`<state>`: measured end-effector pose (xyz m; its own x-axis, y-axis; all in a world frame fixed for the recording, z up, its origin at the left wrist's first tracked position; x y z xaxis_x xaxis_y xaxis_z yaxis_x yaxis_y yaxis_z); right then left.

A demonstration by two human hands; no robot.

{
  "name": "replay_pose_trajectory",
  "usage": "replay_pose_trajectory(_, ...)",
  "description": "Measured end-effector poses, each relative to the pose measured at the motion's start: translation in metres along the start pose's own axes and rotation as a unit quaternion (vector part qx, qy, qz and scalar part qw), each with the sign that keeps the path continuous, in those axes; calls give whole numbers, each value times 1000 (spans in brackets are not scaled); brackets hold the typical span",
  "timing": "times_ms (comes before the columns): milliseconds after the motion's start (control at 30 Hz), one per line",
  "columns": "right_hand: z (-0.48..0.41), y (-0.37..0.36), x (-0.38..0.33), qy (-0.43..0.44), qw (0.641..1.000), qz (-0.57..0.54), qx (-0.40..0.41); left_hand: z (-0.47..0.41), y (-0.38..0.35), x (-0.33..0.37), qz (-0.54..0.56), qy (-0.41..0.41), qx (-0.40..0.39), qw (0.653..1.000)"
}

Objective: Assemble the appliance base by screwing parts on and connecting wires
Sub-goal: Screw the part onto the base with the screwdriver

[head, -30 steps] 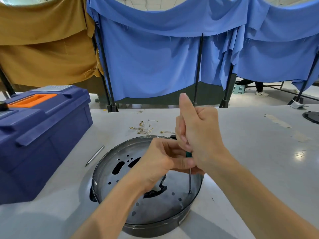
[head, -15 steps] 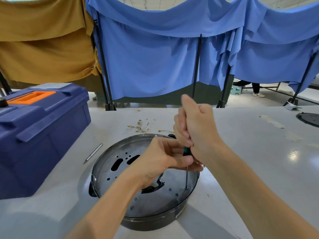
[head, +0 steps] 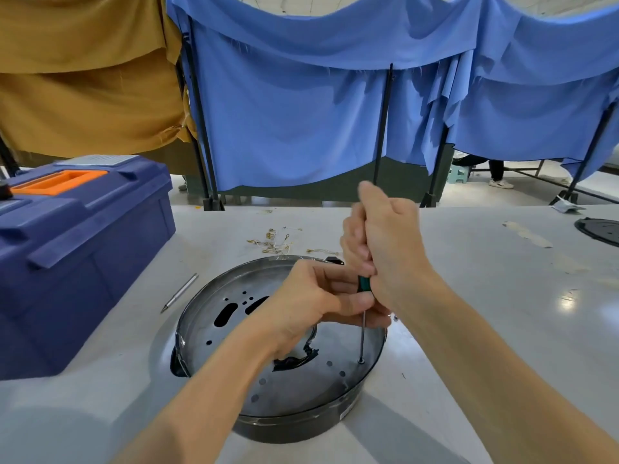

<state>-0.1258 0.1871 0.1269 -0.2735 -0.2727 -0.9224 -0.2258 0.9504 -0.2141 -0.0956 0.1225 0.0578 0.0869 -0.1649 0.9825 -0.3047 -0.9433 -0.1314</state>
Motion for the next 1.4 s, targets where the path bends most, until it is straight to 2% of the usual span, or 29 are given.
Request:
replay_pose_trajectory(67, 9, 12, -7, 54, 994, 30, 87, -1, -4, -1, -11, 1, -8, 1000)
replay_pose_trajectory(100, 10, 14, -7, 48, 994, 28, 89, -1, -6, -1, -9, 4, -15, 1000)
replay_pose_trajectory(133, 8, 10, -6, 21, 998, 26, 55, 0, -6, -2, -2, 7, -19, 1000)
replay_pose_trajectory(167, 5, -1, -5, -24, 999, 27, -17, 0, -5, -2, 4, 10, -20, 1000)
replay_pose_trajectory(233, 5, -19, -1, -110, 977, 43, -176, 1, -4, -3, 8, 14, -28, 999)
replay_pose_trajectory(267, 6, -24, -2, -125, 966, 39, -223, 1, -4, -3, 7, 16, -33, 999)
replay_pose_trajectory(333, 8, -31, -1, -121, 964, -8, -238, 2, -4, -2, 6, 12, -37, 999)
replay_pose_trajectory(400, 6, -28, 1, -94, 978, -41, -184, 4, -1, -1, 12, 10, -31, 999)
replay_pose_trajectory(500, 7, -7, -6, 17, 999, 13, -30, 3, -1, -1, 10, 5, -24, 1000)
replay_pose_trajectory(567, 16, 8, -16, 96, 988, 87, 78, 2, -7, -1, -5, -1, -31, 1000)
replay_pose_trajectory(600, 19, 12, -17, 108, 984, 101, 102, 2, -10, 0, -10, -2, -33, 999)
replay_pose_trajectory(633, 18, 12, -15, 89, 988, 88, 92, 2, -10, -1, -7, 0, -31, 1000)
replay_pose_trajectory(700, 7, -5, -5, -16, 998, 35, -40, 3, -6, -1, 7, 10, -21, 1000)
replay_pose_trajectory(733, 5, -15, -2, -66, 990, 31, -118, 4, -4, -1, 12, 14, -21, 1000)
replay_pose_trajectory(800, 7, -29, -1, -105, 968, 21, -227, 4, -4, -1, 10, 15, -29, 999)
replay_pose_trajectory(867, 12, -37, 1, -111, 962, -30, -249, 6, -4, -1, 10, 13, -36, 999)
replay_pose_trajectory(933, 9, -32, 4, -64, 981, -26, -179, 6, 0, -2, 13, 16, -21, 1000)
replay_pose_trajectory(1000, 10, -15, -3, 42, 998, 40, -36, 5, 3, 0, 9, 14, -3, 1000)
replay_pose_trajectory(1067, 22, 2, -15, 141, 978, 109, 109, 4, 2, 1, -10, 8, -2, 1000)
replay_pose_trajectory(1100, 29, 4, -17, 164, 969, 122, 140, 5, 0, 2, -18, 8, -8, 1000)
replay_pose_trajectory(1133, 32, 4, -16, 162, 970, 115, 139, 6, -1, 2, -21, 10, -12, 1000)
replay_pose_trajectory(1167, 29, 2, -13, 132, 981, 93, 104, 7, -1, 1, -17, 12, -12, 1000)
replay_pose_trajectory(1233, 14, -14, -2, -8, 998, 40, -49, 8, -1, 1, 2, 12, -14, 1000)
replay_pose_trajectory(1300, 10, -27, 3, -124, 973, 20, -193, 6, -3, 1, 12, 13, -22, 1000)
replay_pose_trajectory(1367, 13, -35, 1, -131, 958, -11, -254, 4, -2, -2, 13, 14, -34, 999)
replay_pose_trajectory(1400, 15, -37, 1, -125, 958, -35, -257, 4, -2, -3, 16, 13, -40, 999)
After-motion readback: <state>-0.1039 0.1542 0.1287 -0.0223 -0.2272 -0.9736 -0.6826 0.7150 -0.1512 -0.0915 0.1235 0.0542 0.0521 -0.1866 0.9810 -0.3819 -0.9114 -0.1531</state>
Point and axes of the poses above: each hand's wrist, its own z-axis away from the middle knuckle, its own y-axis out of the back of the hand, x = y × z, the point moved 9 cm from there along -z, towards the middle knuckle, and after that the axes turned 4 degrees about x, right-handed, at the moved point
